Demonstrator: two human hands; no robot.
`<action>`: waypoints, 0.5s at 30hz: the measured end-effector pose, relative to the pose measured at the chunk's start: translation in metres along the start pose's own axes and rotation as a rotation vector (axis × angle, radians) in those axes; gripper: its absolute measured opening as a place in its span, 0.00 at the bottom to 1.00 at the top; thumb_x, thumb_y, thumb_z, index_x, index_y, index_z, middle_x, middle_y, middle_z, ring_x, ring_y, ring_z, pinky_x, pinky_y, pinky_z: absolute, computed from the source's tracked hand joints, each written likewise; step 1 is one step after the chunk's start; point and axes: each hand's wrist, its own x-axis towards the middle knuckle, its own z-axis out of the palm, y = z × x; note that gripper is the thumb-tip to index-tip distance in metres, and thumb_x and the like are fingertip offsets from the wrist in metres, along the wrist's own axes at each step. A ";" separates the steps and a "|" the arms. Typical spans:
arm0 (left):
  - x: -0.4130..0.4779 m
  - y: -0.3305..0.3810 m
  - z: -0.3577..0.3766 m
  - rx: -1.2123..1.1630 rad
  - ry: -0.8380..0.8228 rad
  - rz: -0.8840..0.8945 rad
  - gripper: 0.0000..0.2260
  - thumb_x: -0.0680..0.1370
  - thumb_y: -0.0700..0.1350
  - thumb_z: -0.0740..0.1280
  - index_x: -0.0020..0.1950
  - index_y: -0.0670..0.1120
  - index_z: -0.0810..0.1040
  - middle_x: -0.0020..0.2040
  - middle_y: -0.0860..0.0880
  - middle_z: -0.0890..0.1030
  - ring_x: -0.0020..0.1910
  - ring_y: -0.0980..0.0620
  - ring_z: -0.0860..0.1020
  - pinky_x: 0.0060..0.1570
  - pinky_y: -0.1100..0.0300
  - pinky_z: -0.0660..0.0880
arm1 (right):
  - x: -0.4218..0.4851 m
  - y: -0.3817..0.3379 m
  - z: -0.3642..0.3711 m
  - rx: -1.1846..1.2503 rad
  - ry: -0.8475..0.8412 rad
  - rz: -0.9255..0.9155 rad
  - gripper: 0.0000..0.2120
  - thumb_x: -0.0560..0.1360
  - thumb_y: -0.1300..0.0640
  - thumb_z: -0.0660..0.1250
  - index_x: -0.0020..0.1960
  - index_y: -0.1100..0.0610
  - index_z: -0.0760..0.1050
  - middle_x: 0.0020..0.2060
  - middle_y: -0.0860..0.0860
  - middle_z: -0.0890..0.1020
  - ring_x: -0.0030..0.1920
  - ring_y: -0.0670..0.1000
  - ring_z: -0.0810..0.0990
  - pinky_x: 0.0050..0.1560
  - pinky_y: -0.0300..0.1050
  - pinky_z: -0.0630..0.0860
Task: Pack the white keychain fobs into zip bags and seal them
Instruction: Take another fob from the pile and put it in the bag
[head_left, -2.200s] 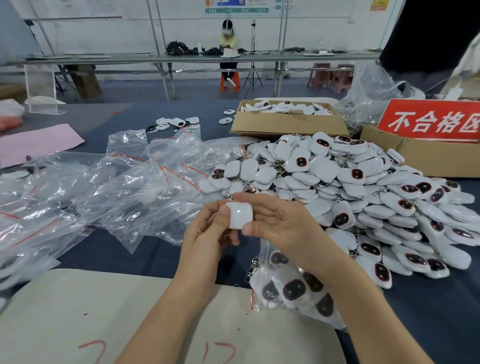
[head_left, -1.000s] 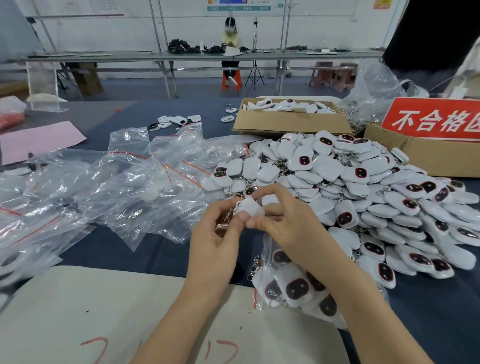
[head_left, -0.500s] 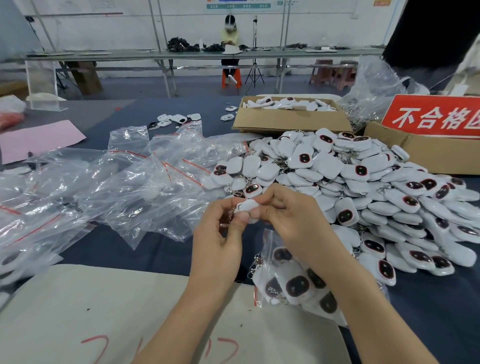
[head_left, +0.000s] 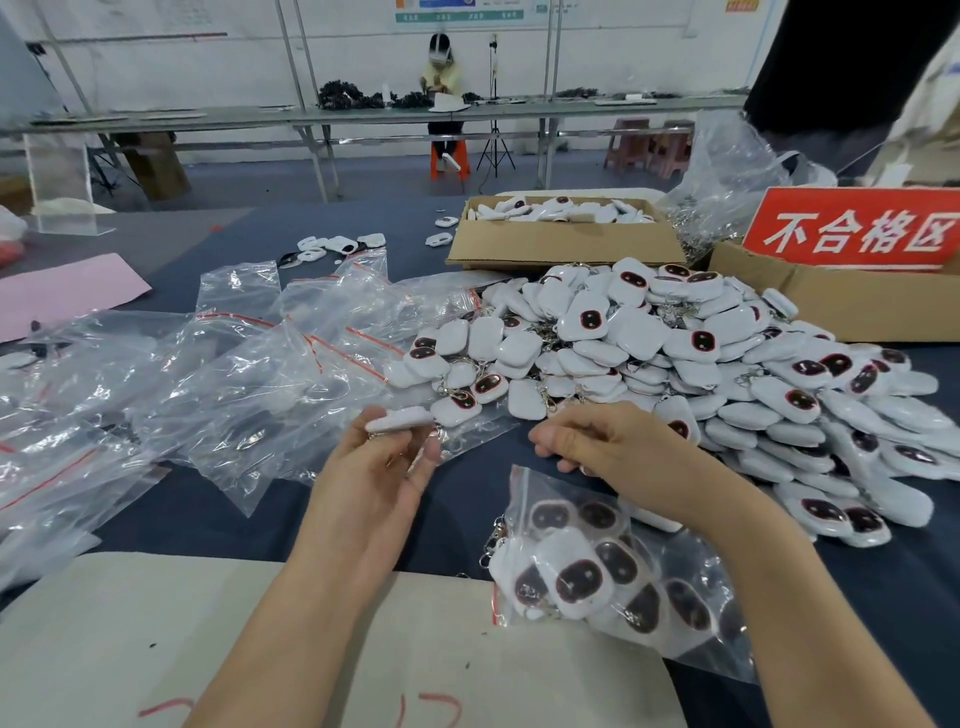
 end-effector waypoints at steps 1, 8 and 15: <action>0.000 -0.002 0.000 0.043 -0.002 0.032 0.13 0.76 0.30 0.65 0.46 0.49 0.77 0.45 0.45 0.85 0.46 0.49 0.83 0.46 0.59 0.83 | 0.000 -0.001 0.000 -0.010 -0.012 0.000 0.09 0.79 0.44 0.65 0.52 0.45 0.82 0.43 0.36 0.84 0.42 0.36 0.81 0.53 0.41 0.76; -0.013 0.005 -0.003 0.935 -0.258 0.162 0.13 0.80 0.33 0.65 0.45 0.50 0.79 0.43 0.49 0.83 0.40 0.54 0.80 0.47 0.64 0.78 | -0.001 -0.007 0.005 -0.165 -0.085 0.014 0.13 0.78 0.40 0.64 0.53 0.45 0.83 0.46 0.40 0.85 0.49 0.40 0.81 0.56 0.43 0.77; -0.024 0.001 0.001 1.102 -0.439 0.083 0.05 0.72 0.46 0.64 0.45 0.51 0.79 0.37 0.48 0.76 0.39 0.54 0.71 0.40 0.61 0.65 | -0.002 -0.009 0.006 -0.168 -0.098 -0.018 0.11 0.79 0.43 0.65 0.52 0.47 0.83 0.42 0.41 0.84 0.45 0.39 0.80 0.50 0.40 0.75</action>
